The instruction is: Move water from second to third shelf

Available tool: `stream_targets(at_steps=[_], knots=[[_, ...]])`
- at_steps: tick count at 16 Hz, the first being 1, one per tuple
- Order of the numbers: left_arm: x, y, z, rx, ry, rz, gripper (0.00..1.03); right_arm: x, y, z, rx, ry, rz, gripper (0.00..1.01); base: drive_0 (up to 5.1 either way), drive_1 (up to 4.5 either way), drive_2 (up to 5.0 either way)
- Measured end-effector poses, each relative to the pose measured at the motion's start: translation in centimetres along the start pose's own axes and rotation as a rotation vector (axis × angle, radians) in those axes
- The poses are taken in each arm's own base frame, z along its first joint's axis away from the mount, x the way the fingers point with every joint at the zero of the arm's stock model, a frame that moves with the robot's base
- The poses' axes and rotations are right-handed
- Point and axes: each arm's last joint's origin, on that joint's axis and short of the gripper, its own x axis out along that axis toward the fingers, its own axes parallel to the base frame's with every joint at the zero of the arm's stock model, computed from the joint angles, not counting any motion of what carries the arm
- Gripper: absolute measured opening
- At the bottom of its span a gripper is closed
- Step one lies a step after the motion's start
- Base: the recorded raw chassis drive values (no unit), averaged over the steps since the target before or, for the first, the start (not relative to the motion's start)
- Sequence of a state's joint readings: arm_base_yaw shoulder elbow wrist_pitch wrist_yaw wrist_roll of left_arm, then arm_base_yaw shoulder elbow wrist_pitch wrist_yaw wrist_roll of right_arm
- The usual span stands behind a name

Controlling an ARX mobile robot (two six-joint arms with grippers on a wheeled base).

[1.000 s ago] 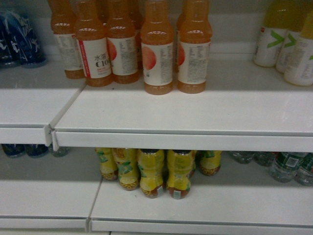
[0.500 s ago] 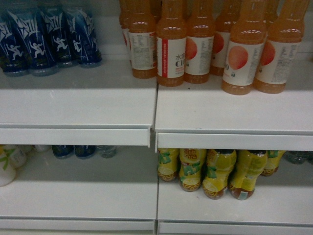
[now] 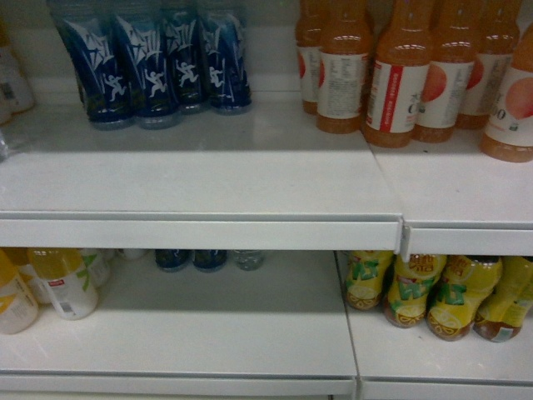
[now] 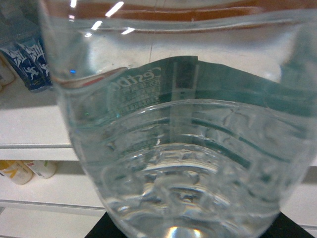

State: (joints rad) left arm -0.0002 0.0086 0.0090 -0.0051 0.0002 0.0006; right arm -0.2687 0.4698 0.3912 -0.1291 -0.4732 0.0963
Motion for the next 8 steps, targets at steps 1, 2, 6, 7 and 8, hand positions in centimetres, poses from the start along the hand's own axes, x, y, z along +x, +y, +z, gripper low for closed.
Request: stream_targets(at_steps=[1,2,6,7,8], knots=[[0.0,0.0,0.02,0.0,-0.002,0.0,0.98,0.01,-0.01,-0.02,0.001,0.002,-0.001,0.37,-5.0,2.38,2.4],[0.0,0.0,0.01,0.0,-0.002,0.0,0.98,0.01,-0.01,-0.02,0.001,0.002,-0.001,0.37,-5.1,2.35,2.4],[0.0,0.0,0.01,0.0,-0.002,0.0,0.98,0.01,0.0,0.0,0.0,0.0,-0.001,0.37,-5.0,2.44,2.4],[0.0,0.0,0.02,0.0,-0.002,0.0,0.98,0.0,0.0,-0.01,0.001,0.001,0.0,0.37,-5.0,2.41,2.4],[0.0,0.0,0.02,0.0,-0.002,0.0,0.98,-0.01,0.0,-0.01,0.0,0.001,0.001,0.37,-5.1,2.34,2.3]])
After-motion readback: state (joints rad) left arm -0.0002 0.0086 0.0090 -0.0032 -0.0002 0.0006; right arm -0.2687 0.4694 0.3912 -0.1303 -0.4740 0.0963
